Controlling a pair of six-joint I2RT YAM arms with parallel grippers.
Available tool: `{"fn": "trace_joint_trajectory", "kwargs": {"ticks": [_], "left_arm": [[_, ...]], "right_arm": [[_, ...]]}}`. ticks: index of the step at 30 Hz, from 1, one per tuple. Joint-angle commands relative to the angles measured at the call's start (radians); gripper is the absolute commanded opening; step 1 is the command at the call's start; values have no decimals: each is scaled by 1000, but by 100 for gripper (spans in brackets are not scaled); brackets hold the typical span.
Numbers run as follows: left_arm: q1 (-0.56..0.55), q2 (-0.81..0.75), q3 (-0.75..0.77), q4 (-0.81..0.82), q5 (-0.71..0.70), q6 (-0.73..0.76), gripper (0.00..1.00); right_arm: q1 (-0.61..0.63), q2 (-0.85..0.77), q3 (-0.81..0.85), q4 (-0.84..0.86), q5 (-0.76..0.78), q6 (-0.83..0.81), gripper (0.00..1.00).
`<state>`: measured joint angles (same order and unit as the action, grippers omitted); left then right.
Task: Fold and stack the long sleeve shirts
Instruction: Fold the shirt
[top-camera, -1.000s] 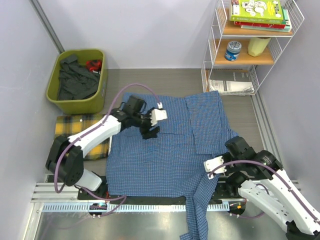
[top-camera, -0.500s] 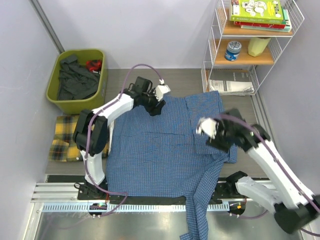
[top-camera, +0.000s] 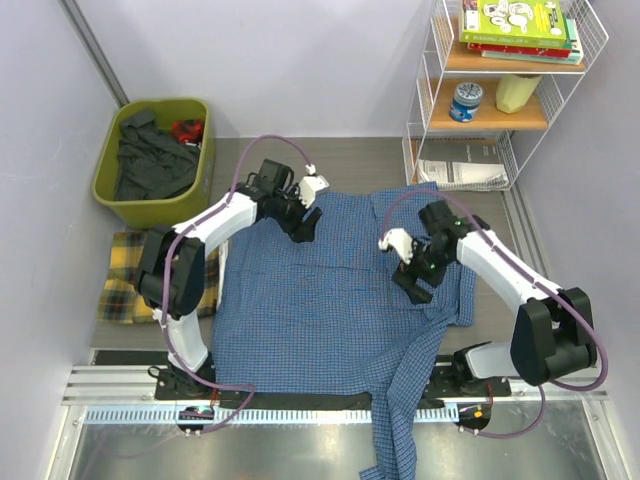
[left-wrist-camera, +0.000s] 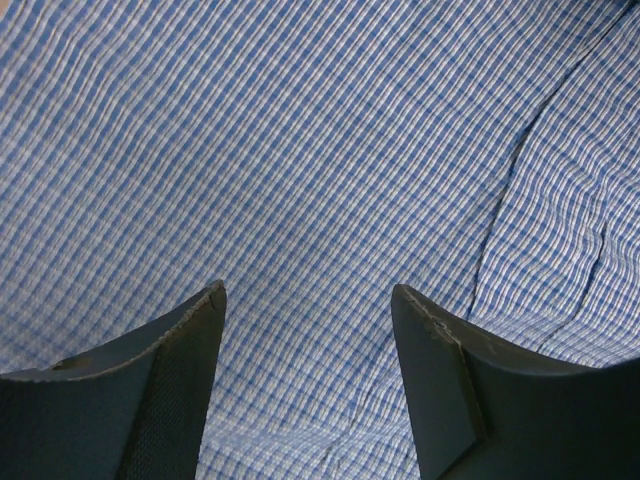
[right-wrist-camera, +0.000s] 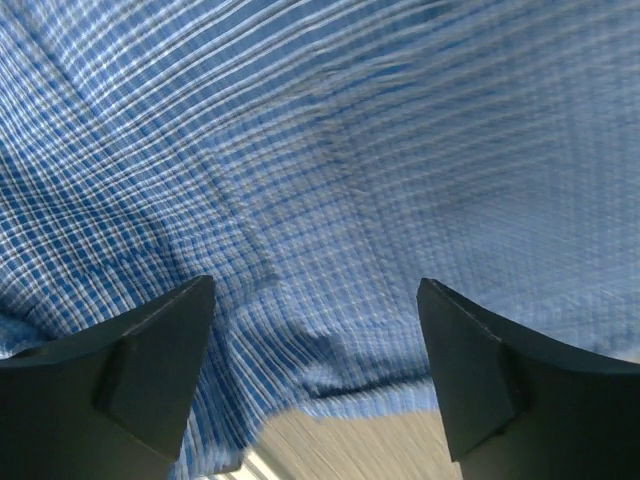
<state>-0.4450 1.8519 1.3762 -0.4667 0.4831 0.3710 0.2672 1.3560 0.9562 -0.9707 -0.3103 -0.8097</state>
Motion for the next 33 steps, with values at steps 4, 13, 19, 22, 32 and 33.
{"fn": "trace_joint_trajectory", "kwargs": {"ticks": [4,13,19,22,32,33], "left_arm": [[43,-126,-101,5,-12,14,70],[98,-114,-143,-9,-74,48,68],[140,-94,-103,-26,-74,60,64],[143,-79,-65,-27,-89,66,59],[158,135,103,-52,-251,32,51],[170,150,104,-56,-262,28,50]], "right_arm": [[96,-48,-198,263,189,-22,92],[101,28,-209,385,269,-26,53],[102,-44,-146,301,241,-29,14],[93,-75,-129,308,252,-23,1],[46,233,-129,541,355,30,1],[43,258,-100,555,358,30,1]]}}
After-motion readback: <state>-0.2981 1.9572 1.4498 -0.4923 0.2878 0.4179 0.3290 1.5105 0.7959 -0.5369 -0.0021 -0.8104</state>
